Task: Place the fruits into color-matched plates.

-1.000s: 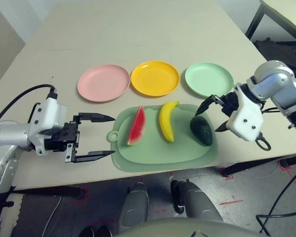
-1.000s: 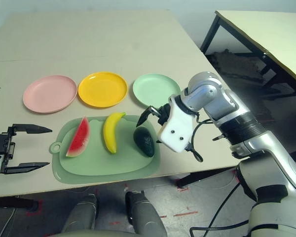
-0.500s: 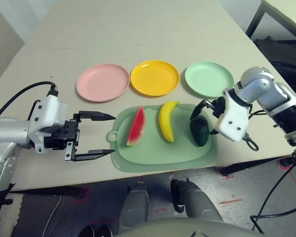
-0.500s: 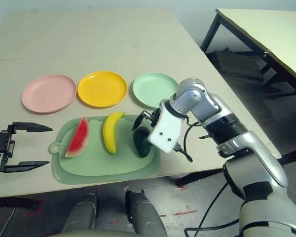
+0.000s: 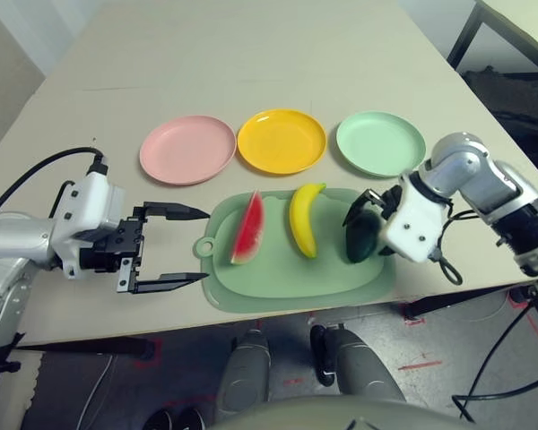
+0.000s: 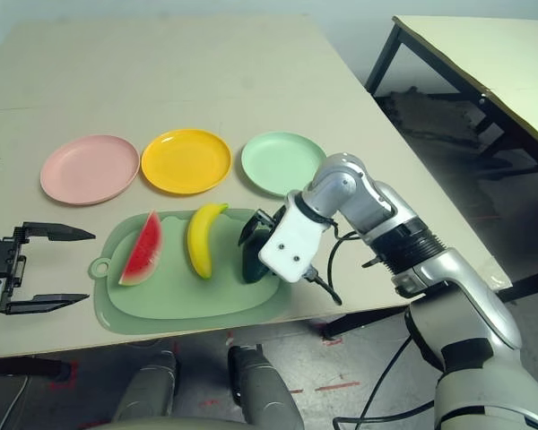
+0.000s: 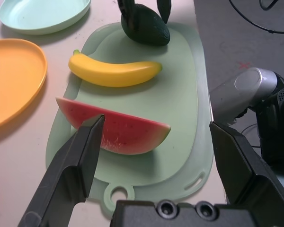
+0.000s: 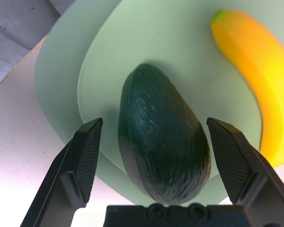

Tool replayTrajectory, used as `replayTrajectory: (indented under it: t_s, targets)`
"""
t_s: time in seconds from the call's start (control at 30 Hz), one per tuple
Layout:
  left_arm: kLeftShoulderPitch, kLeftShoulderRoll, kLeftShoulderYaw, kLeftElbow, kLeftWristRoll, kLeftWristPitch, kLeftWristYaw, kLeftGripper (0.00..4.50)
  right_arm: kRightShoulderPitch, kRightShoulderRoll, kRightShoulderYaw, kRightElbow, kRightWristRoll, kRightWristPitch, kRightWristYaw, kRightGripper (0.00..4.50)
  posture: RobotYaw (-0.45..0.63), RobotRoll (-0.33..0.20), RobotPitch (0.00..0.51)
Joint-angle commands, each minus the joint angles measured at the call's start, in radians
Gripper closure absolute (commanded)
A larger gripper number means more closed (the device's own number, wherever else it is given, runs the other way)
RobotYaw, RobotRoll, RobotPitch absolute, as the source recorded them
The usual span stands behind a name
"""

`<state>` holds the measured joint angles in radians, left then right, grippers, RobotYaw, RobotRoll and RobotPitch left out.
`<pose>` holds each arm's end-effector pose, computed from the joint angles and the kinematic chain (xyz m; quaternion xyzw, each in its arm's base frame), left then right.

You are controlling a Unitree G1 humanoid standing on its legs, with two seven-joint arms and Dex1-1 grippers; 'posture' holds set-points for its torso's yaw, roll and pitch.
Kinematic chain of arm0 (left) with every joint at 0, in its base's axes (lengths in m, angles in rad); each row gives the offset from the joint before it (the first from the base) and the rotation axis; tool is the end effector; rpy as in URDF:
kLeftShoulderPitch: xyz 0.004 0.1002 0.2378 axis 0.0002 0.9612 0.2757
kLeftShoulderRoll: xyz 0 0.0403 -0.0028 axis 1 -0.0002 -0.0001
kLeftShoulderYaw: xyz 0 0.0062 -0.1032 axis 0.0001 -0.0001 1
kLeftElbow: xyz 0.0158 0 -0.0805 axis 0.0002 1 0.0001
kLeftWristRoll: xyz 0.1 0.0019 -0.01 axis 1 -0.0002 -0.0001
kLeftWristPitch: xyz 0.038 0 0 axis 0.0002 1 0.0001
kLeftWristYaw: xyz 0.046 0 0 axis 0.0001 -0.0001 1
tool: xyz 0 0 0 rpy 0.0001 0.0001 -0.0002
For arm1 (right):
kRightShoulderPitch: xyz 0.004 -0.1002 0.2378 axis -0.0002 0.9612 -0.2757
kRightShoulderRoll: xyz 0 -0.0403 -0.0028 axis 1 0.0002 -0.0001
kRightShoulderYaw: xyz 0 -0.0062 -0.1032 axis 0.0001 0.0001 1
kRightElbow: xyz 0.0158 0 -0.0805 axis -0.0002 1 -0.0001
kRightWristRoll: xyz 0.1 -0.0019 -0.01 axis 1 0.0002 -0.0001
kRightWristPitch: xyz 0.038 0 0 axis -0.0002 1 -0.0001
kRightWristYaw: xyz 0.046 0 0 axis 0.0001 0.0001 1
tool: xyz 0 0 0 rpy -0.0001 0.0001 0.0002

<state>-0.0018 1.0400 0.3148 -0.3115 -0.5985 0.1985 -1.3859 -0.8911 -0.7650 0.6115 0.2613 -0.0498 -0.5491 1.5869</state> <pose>0.1910 0.2970 0.2172 0.2612 0.0561 -0.6023 0.7523 0.2989 -0.1565 0.2153 -0.6065 0.0163 0.7236 0.3291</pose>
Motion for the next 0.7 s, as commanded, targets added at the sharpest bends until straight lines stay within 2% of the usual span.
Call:
replayTrajectory:
  t_s: [0.03, 0.23, 0.67, 0.7]
  targets:
    - [-0.004, 0.010, -0.002, -0.020, -0.003, 0.011, -0.001, 0.00, 0.012, 0.004, -0.024, -0.029, -0.039, 0.046, -0.021, 0.08, 0.03, 0.000, 0.165]
    - [-0.019, 0.013, -0.010, -0.008, 0.003, 0.010, -0.012, 0.00, 0.009, 0.009, -0.026, -0.031, -0.078, 0.096, -0.038, 0.08, 0.02, 0.000, 0.163]
    - [-0.019, 0.018, -0.005, 0.007, 0.013, 0.003, -0.029, 0.00, 0.017, 0.016, -0.024, -0.078, -0.086, 0.200, -0.028, 0.08, 0.02, 0.000, 0.161]
    - [-0.020, 0.018, -0.004, 0.008, 0.013, 0.003, -0.029, 0.00, 0.016, 0.018, -0.024, -0.078, -0.086, 0.206, -0.027, 0.46, 0.03, 0.000, 0.163]
